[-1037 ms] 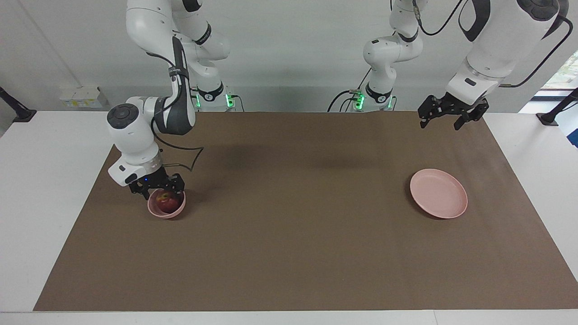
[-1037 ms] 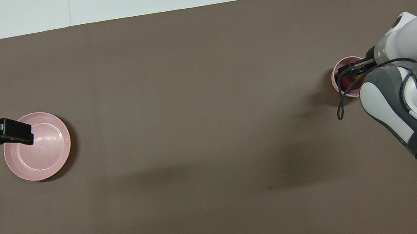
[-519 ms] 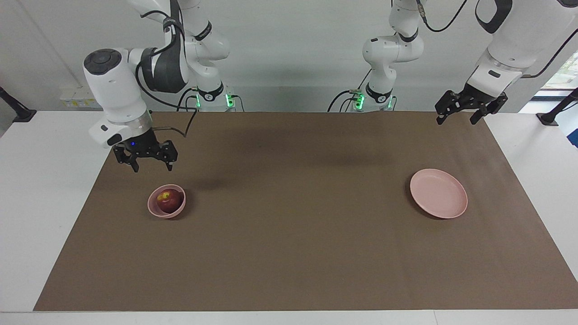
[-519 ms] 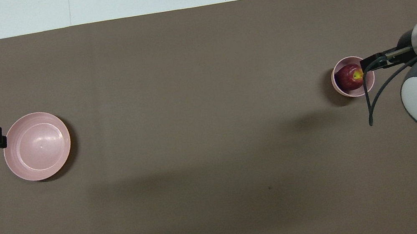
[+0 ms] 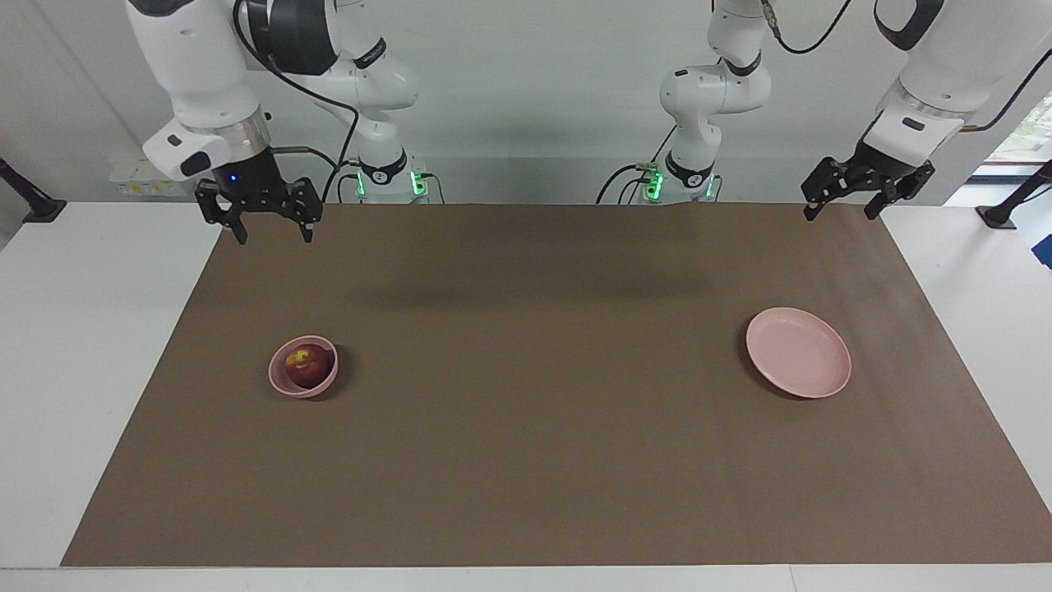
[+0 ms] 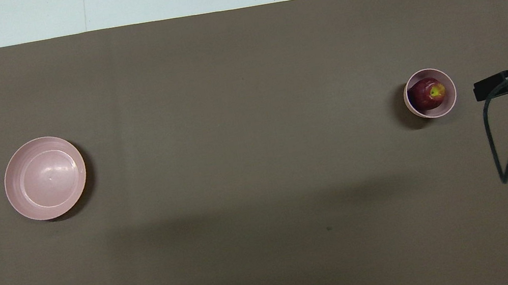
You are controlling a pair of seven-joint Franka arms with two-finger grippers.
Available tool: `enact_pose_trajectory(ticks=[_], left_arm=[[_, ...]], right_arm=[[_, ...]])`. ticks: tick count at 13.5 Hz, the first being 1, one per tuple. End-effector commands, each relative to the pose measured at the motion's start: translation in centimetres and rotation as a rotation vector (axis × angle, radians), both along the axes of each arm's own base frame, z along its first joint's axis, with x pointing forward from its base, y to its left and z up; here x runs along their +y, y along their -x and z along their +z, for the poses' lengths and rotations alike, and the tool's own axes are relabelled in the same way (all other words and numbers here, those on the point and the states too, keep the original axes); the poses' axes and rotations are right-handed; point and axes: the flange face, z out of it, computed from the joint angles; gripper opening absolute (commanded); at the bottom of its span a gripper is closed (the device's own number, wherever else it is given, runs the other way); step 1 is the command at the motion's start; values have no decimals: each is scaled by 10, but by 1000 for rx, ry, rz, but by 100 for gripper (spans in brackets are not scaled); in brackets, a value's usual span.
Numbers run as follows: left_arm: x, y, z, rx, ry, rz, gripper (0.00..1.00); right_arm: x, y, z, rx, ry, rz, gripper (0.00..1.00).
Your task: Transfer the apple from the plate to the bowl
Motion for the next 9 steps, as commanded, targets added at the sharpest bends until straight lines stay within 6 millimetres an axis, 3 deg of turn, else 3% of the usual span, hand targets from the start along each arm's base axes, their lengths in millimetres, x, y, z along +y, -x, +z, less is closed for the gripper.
enact_pose_trajectory(ticks=[1,5,9], left_arm=[[0,6,5,9,6,1,100],[0,6,5,9,6,1,100],[0,6,5,9,6,1,100]], right_arm=[[1,5,29,15,2,-26,100],[-12,16,23,51,-35,-39,100],[-9,22,26,86,-36,-10,100]])
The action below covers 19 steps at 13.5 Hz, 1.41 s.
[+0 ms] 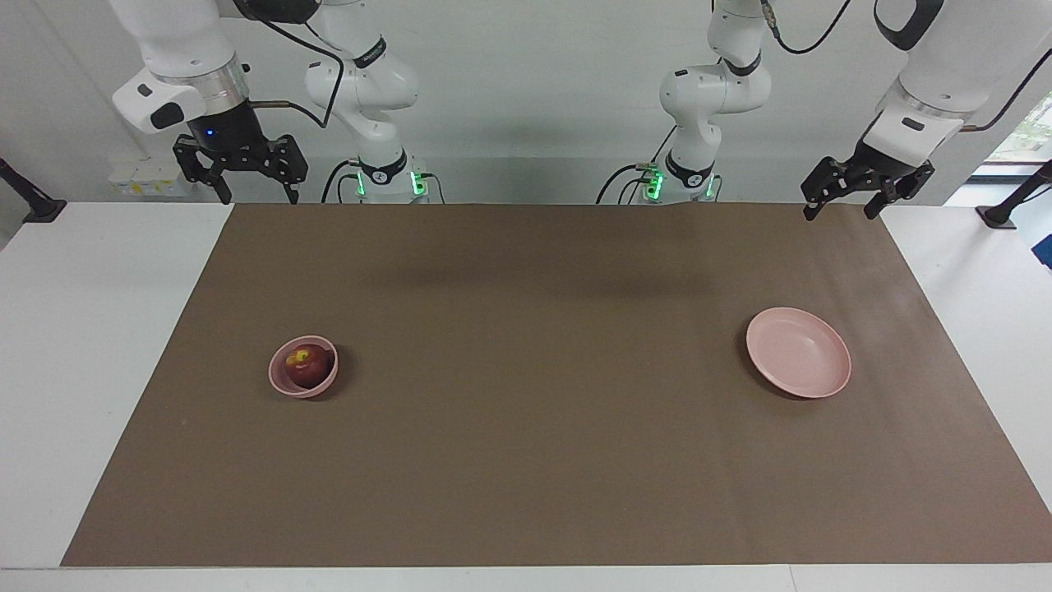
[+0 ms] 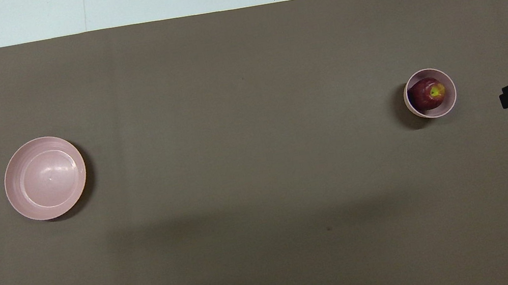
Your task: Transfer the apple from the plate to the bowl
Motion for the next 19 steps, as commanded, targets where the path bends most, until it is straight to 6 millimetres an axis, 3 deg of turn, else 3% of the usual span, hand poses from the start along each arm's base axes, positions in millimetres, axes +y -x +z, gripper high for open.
enact_pose_trajectory(ticks=[1,19], left_arm=[[1,5,5,7,7,2,100],[-4,5,5,5,9,-4,100]], right_arm=[[4,9,3,40,-27,21,100],[5,17,-1,30,-29,87,100]])
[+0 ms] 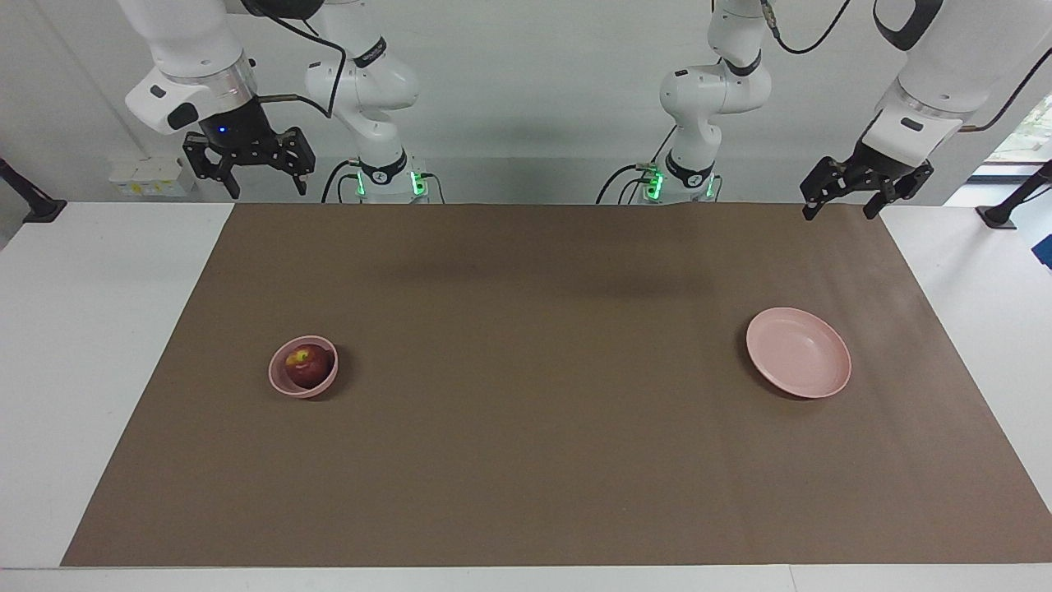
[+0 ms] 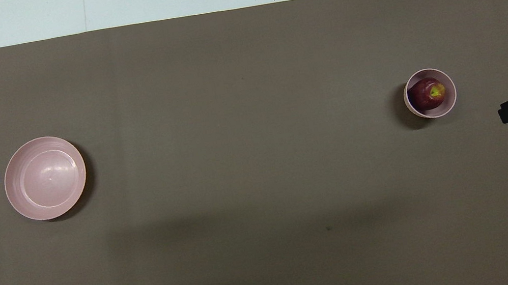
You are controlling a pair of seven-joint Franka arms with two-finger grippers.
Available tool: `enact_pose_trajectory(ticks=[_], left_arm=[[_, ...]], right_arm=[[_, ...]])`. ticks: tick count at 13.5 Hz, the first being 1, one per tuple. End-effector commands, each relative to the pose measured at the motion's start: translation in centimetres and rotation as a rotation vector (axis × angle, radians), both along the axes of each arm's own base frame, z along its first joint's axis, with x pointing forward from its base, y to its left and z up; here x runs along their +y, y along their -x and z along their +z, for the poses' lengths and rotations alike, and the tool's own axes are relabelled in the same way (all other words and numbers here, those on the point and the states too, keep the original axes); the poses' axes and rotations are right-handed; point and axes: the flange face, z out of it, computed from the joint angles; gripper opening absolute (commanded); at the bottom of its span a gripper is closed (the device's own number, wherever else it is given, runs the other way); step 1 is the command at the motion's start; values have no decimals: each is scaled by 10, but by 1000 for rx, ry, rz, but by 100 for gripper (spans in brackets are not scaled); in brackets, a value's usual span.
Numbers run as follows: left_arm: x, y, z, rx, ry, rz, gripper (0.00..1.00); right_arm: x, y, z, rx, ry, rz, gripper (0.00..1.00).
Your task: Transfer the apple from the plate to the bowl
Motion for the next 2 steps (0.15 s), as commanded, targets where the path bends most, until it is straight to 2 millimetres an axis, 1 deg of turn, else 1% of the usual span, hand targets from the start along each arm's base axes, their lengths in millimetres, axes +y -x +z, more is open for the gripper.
enact_pose_trajectory(ticks=[1,2], left_arm=[[-3,6,5,5,9,-7,100],[-5,11,6,8,7,-12,100]], right_arm=[[-1,9,1,-6,-24,19,100],[-1,9,1,-6,-24,19,100]])
